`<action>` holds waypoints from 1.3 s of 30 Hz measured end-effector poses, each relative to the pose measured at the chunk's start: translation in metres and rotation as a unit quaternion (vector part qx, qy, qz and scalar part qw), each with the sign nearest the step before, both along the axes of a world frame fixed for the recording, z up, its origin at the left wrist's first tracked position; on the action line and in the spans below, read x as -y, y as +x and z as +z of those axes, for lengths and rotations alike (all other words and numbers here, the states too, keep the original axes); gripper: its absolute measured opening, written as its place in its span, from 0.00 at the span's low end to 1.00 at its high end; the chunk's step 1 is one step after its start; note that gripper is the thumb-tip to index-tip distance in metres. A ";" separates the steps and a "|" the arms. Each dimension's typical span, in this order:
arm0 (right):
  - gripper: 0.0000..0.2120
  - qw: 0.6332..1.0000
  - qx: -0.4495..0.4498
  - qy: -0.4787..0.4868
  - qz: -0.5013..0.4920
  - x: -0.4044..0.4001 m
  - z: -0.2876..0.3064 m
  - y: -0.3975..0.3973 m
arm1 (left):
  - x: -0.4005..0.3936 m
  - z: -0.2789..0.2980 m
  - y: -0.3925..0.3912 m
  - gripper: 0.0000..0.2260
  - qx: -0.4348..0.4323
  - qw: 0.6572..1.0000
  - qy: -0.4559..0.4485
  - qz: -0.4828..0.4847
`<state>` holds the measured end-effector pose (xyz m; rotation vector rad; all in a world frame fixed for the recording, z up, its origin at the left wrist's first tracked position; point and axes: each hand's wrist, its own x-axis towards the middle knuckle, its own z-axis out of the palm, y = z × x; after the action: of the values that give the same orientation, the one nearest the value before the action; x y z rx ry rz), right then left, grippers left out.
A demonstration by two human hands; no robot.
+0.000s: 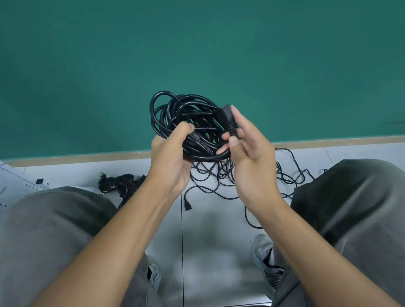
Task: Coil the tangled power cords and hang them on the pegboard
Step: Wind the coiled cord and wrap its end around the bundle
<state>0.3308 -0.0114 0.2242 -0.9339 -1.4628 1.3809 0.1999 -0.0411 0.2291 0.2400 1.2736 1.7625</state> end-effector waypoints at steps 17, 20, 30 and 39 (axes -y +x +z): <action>0.25 0.943 0.239 0.229 0.029 -0.007 0.000 0.008 | 0.006 -0.003 0.004 0.13 -0.035 0.998 -0.023 -0.050; 0.22 0.936 0.258 0.240 0.022 -0.006 0.002 0.006 | 0.006 -0.004 0.006 0.14 -0.024 0.999 -0.020 -0.040; 0.25 0.913 0.307 0.267 -0.025 -0.005 -0.004 0.001 | 0.006 -0.005 0.009 0.09 -0.053 0.997 -0.001 -0.056; 0.22 0.887 0.347 0.303 0.030 -0.010 -0.003 0.002 | 0.008 -0.012 0.002 0.08 -0.087 0.992 -0.004 -0.093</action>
<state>0.3330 -0.0012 0.2209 -1.0021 -2.2928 0.5295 0.2020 -0.0491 0.2175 0.5009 1.3354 1.6034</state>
